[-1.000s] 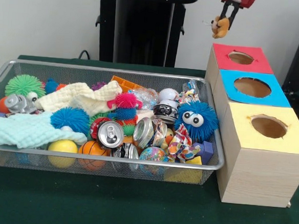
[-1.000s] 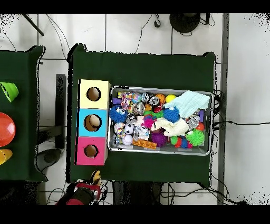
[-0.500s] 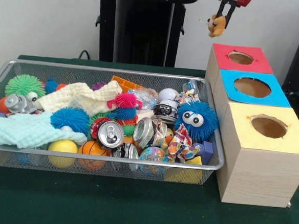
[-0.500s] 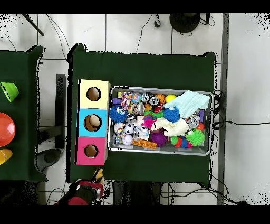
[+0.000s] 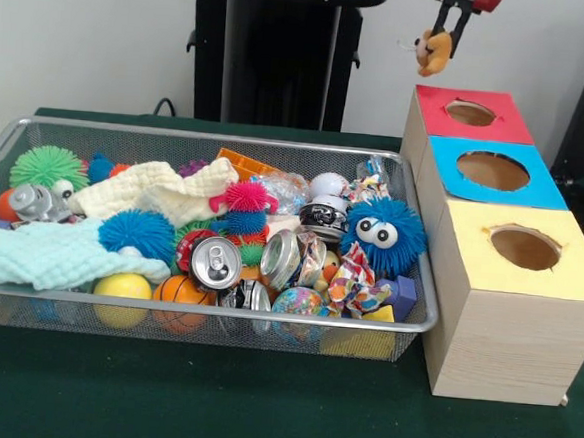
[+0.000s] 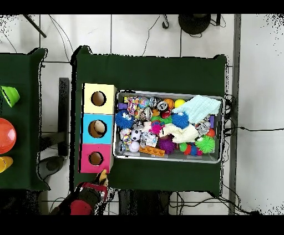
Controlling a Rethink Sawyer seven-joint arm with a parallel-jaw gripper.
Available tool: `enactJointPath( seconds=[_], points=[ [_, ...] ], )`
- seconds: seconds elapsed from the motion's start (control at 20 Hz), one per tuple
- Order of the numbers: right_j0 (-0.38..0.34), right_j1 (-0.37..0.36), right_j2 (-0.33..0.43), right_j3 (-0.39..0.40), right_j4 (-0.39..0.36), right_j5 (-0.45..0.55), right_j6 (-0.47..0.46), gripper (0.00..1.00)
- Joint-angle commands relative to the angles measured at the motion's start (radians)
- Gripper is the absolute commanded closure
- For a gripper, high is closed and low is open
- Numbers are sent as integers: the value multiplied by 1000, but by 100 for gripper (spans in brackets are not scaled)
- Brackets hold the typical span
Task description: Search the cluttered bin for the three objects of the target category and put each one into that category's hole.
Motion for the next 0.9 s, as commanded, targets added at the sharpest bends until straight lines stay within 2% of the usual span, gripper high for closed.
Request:
enactJointPath(
  seconds=[0.05, 0.3, 0.45, 0.9],
  points=[
    [-48, -18, 79, -125, 48, 89, 207, 100],
    [-38, -19, 66, -164, 61, 129, 208, 100],
    [-58, -4, 89, -172, 64, 99, 207, 100],
    [15, 71, 35, -253, 120, 112, 233, 100]
  ],
)
